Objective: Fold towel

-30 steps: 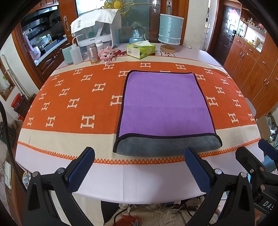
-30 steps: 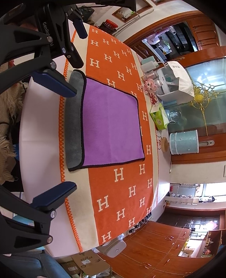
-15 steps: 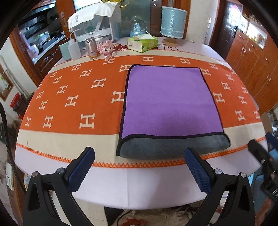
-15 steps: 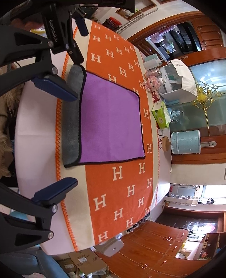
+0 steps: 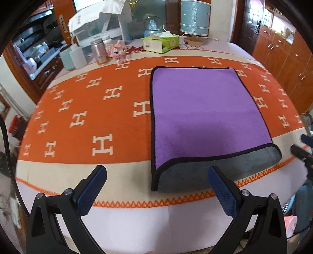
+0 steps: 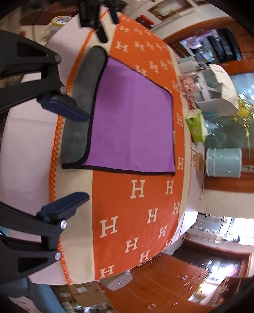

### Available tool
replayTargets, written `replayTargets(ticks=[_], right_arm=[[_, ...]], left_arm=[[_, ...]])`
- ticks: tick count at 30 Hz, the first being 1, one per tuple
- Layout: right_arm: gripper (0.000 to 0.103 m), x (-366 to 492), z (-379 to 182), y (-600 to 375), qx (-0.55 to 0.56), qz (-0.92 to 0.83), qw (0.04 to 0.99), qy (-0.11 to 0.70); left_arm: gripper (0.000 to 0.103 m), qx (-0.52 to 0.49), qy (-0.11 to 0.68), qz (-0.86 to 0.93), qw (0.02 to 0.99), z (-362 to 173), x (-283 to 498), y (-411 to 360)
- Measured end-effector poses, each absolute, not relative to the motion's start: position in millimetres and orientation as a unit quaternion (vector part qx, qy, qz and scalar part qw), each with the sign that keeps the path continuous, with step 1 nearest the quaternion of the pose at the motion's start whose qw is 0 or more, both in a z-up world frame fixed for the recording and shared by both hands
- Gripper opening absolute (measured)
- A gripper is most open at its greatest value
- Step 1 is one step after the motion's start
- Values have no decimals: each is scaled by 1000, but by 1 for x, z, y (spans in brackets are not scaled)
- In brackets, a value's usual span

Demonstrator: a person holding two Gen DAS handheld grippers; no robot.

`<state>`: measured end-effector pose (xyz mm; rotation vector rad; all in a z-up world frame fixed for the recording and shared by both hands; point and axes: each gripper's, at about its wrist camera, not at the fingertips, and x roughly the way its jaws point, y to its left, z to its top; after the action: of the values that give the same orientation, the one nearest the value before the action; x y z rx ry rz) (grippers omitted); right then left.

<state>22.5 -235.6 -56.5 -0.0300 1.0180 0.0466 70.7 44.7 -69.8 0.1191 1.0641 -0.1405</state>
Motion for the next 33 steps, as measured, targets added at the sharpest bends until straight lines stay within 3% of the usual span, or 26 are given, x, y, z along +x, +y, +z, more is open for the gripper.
replayTargets(ticks=[11,15,23,28,33], right_arm=[[66,29,-79,-224,-59,115,859,496],[59,36,-88,-231,-50,134,850,506],[45,50,-104,-248,-17,171,832,528],[35,57,-113,-254,-11,178,822,541],[33,60,-115,-261,-7,183,818,545]], left_arm=[[101,69,528,-139,835,-99,90,59],[97,56,548,-169,818,-111,98,59],[85,53,537,-220,813,-115,109,54],[67,58,557,-238,793,-126,117,50],[65,57,564,-249,785,-133,121,48]])
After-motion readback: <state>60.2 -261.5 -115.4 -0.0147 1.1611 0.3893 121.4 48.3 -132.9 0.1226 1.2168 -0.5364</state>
